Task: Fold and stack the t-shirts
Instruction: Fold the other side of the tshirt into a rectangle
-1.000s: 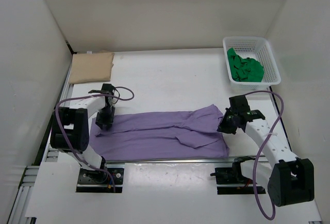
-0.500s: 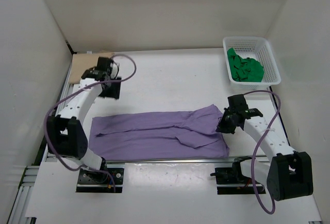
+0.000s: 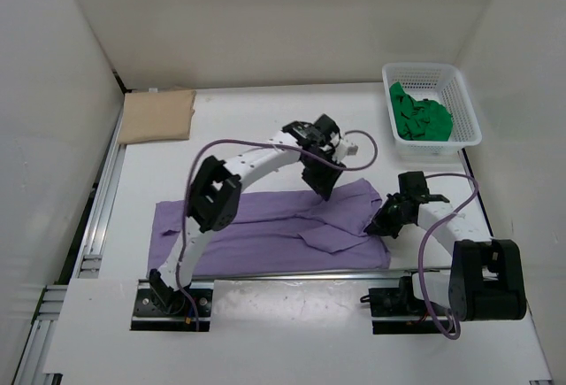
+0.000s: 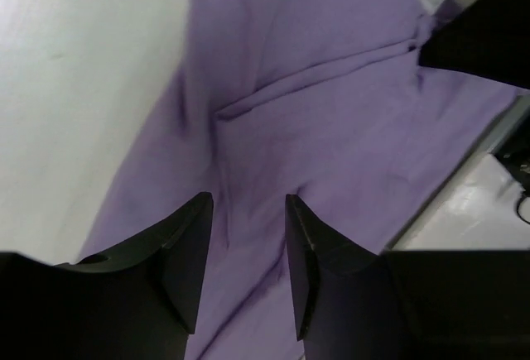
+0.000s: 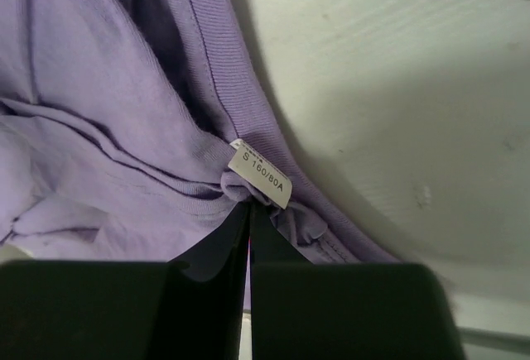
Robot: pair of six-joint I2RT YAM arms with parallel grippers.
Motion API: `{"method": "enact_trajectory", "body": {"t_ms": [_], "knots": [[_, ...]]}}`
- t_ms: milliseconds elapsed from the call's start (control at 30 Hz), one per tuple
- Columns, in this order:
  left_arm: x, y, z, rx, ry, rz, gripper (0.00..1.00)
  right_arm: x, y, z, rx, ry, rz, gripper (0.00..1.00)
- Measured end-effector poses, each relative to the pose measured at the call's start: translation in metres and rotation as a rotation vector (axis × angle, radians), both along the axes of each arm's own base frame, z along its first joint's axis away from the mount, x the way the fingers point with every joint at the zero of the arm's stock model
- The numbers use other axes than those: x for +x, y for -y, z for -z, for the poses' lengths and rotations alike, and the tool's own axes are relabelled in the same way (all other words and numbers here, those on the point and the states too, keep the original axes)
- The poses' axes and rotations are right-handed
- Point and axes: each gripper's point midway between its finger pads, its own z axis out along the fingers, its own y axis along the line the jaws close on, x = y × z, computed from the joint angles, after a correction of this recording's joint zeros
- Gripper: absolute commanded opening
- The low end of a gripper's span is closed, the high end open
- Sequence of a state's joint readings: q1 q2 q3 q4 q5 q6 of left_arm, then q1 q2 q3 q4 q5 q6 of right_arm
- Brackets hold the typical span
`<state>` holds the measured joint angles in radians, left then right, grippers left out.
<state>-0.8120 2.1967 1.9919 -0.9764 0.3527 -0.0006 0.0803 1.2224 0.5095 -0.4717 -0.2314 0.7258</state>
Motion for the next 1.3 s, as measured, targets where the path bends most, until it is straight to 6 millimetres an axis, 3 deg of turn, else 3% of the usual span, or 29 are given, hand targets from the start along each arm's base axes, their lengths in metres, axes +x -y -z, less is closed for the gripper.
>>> {"method": "enact_trajectory", "body": {"t_ms": [100,200,400,700,1000,1300], "knots": [[-0.018,0.01,0.051,0.068,-0.09,0.042,0.5,0.002,-0.003,0.0,0.021,0.008,-0.005,0.0],[-0.027,0.012,0.071,0.104,-0.117,0.057,0.5,0.002,-0.005,0.001,0.037,0.018,-0.005,0.0],[-0.016,0.025,0.063,0.086,-0.038,0.057,0.5,0.001,-0.005,0.0,0.05,0.042,0.0,0.0],[0.001,0.023,0.067,0.125,0.055,0.021,0.51,0.001,-0.004,0.0,0.045,0.055,-0.003,0.0],[-0.005,0.028,0.066,0.11,0.046,0.037,0.33,0.001,-0.004,0.0,0.045,0.056,-0.003,0.0],[-0.013,0.028,0.068,0.119,0.03,0.05,0.44,0.001,-0.003,0.0,0.04,0.058,-0.005,0.0]]}}
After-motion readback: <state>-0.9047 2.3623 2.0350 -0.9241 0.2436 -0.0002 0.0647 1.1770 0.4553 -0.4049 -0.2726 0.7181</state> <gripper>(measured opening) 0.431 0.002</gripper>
